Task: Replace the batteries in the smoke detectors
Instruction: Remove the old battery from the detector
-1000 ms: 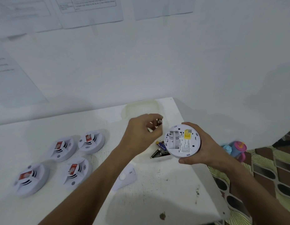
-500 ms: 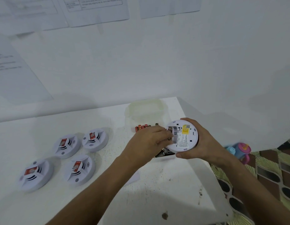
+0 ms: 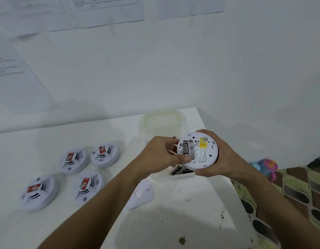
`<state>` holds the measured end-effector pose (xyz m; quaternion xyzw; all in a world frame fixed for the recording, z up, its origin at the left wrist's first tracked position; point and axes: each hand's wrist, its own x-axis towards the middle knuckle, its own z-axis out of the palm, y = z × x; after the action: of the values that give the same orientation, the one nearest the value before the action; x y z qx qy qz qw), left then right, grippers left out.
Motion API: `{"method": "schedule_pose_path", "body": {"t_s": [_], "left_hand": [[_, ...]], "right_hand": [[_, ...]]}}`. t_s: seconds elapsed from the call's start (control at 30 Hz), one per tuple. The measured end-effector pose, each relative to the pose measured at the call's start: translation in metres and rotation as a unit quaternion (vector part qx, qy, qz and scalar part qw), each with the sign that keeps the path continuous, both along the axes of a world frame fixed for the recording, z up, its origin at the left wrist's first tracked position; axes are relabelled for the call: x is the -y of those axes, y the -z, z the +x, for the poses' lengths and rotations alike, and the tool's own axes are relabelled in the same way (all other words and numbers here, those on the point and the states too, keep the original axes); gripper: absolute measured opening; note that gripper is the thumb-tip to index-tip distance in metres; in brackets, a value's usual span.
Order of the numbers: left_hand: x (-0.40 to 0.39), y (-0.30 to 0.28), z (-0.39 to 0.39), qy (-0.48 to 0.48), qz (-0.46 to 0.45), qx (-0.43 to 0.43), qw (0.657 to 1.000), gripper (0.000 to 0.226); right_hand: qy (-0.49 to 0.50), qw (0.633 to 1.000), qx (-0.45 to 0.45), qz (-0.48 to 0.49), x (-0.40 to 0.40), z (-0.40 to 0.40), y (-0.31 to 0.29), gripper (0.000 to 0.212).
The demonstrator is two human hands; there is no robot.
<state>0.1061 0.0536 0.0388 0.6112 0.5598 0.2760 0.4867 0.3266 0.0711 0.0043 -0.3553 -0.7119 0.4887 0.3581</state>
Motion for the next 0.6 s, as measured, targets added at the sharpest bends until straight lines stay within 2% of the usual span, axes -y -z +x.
{"method": "schedule_pose_path", "body": {"t_s": [0.07, 0.2, 0.43, 0.47, 0.53, 0.6], "left_hand": [[-0.002, -0.003, 0.0, -0.008, -0.012, 0.022, 1.0, 0.042], [-0.008, 0.0, 0.0, -0.052, -0.044, 0.083, 0.994, 0.039], [-0.02, 0.013, -0.008, -0.026, -0.072, 0.094, 0.993, 0.033], [-0.022, 0.016, -0.01, -0.027, -0.06, 0.054, 0.996, 0.033], [-0.026, 0.025, -0.011, 0.011, -0.011, -0.102, 0.995, 0.034], [-0.028, 0.033, -0.01, 0.084, 0.026, -0.248, 0.965, 0.038]], "right_hand": [[0.0, 1.0, -0.003, 0.001, -0.001, -0.002, 0.0, 0.085], [0.0, 1.0, -0.008, 0.003, -0.002, -0.004, 0.001, 0.086], [0.036, 0.999, 0.004, -0.007, -0.004, 0.008, 0.009, 0.09], [0.042, 0.999, 0.009, -0.009, -0.004, 0.012, 0.01, 0.09], [0.052, 0.998, 0.019, -0.014, -0.003, 0.02, 0.013, 0.091], [0.058, 0.998, 0.028, -0.021, -0.001, 0.027, 0.016, 0.093]]}}
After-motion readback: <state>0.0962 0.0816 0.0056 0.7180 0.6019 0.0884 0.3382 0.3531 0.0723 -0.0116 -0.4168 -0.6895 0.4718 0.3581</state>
